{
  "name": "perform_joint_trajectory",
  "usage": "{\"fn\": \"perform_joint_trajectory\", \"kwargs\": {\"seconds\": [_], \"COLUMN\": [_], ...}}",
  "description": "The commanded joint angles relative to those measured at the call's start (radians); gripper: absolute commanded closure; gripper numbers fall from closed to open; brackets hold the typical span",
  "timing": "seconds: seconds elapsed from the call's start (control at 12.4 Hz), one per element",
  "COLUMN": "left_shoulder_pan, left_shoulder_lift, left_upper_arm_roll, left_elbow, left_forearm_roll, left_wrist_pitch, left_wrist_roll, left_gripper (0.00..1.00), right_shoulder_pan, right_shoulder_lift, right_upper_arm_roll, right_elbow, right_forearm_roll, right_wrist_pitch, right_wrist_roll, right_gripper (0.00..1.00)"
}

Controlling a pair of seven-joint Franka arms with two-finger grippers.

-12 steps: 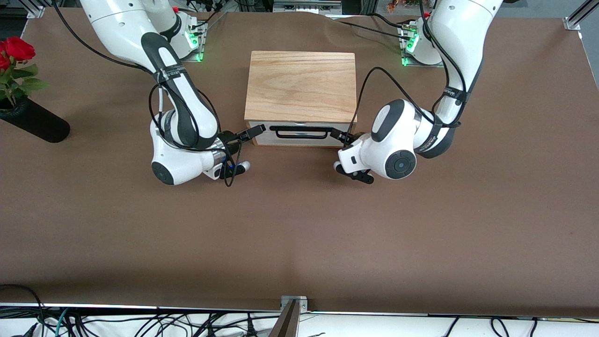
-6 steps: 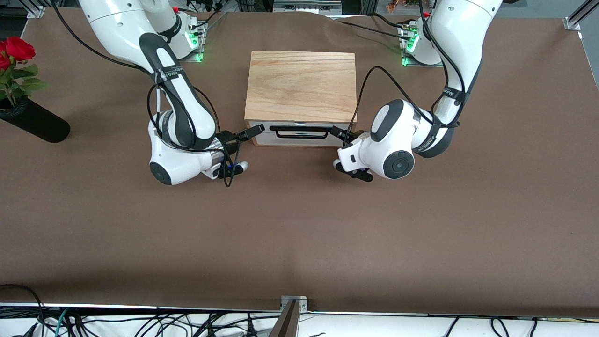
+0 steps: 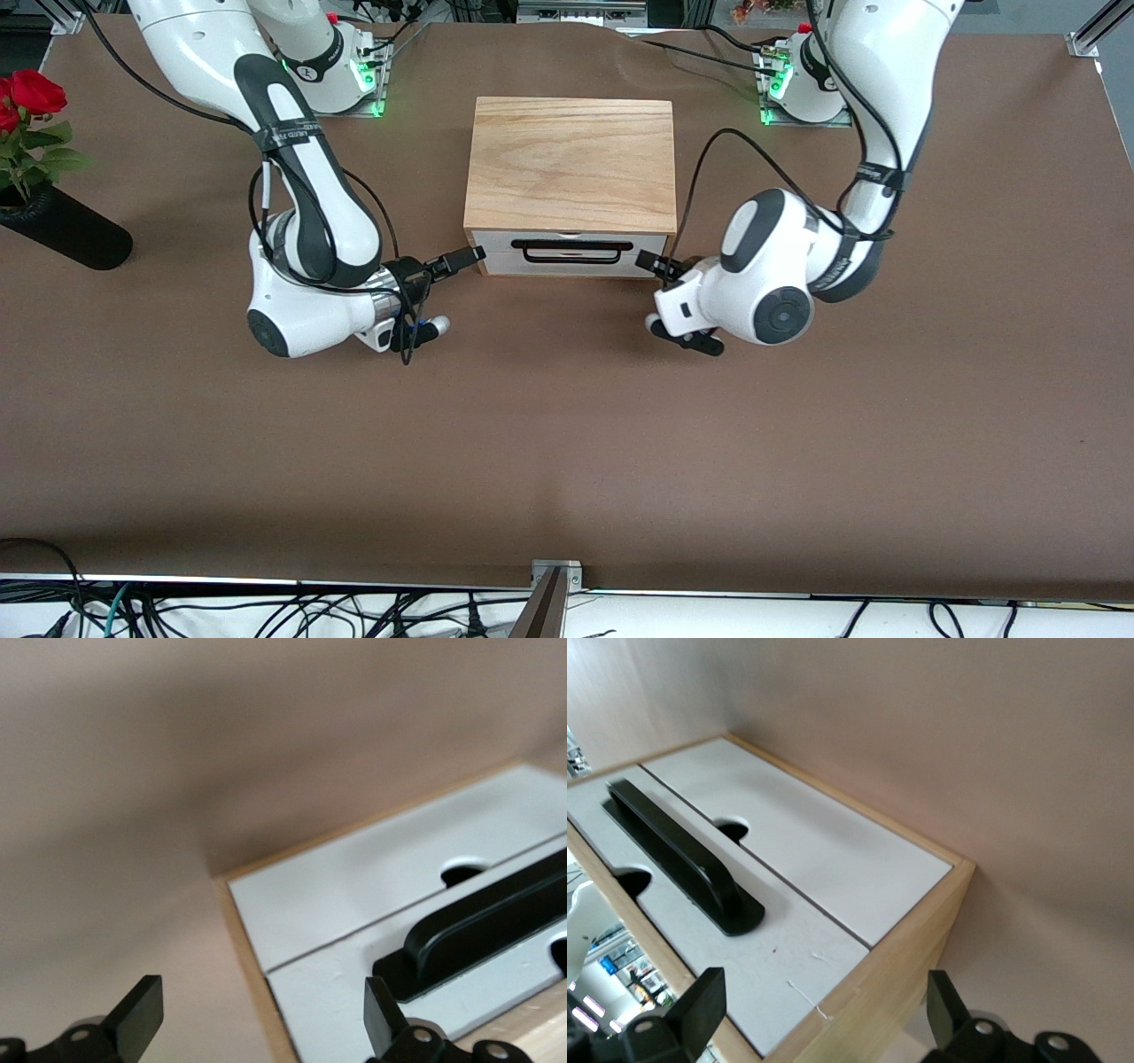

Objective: Close drawer with both arms simultaneously

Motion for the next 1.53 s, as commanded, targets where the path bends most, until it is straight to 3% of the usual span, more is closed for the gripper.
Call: {"fn": "perform_joint_trajectory", "kwargs": {"seconds": [0.0, 0.16, 0.32, 0.65, 0.89, 1.05, 1.21, 1.45], "left_shoulder_pan": [0.054, 0.104, 0.134, 0.153, 0.210, 0.283, 0.300, 0.299], "left_shoulder_lift": [-0.012, -0.014, -0.037, -0.141, -0.243, -0.361, -0.475, -0.549], "left_upper_arm_roll": [0.015, 0.017, 0.014, 0.020, 0.020, 0.008, 0.001, 0.024], "left_elbow": [0.079, 0.125, 0.142, 0.142, 0.127, 0.042, -0.052, -0.111], "left_forearm_roll": [0.052, 0.089, 0.170, 0.362, 0.373, 0.369, 0.373, 0.373], "left_wrist_pitch": [-0.019, -0.019, -0.019, -0.019, -0.019, -0.042, -0.056, -0.056], "left_wrist_roll": [0.016, 0.018, 0.024, 0.021, 0.022, 0.019, 0.016, 0.010], "left_gripper": [0.00, 0.00, 0.00, 0.00, 0.00, 0.00, 0.00, 0.00], "right_shoulder_pan": [-0.036, -0.080, -0.105, -0.107, -0.102, -0.108, -0.108, -0.107], "right_shoulder_lift": [-0.003, -0.005, -0.014, -0.055, -0.120, -0.149, -0.170, -0.231], "right_upper_arm_roll": [-0.005, -0.005, -0.008, -0.048, -0.043, -0.052, -0.118, -0.137], "right_elbow": [0.028, 0.070, 0.110, 0.218, 0.234, 0.242, 0.262, 0.283], "right_forearm_roll": [-0.018, -0.029, -0.127, -0.422, -0.628, -0.653, -0.649, -0.693], "right_wrist_pitch": [0.019, 0.023, 0.029, 0.020, 0.010, 0.002, 0.002, -0.021], "right_wrist_roll": [-0.008, -0.010, -0.008, -0.007, -0.014, -0.002, 0.004, 0.002], "right_gripper": [0.00, 0.00, 0.00, 0.00, 0.00, 0.00, 0.00, 0.00]}}
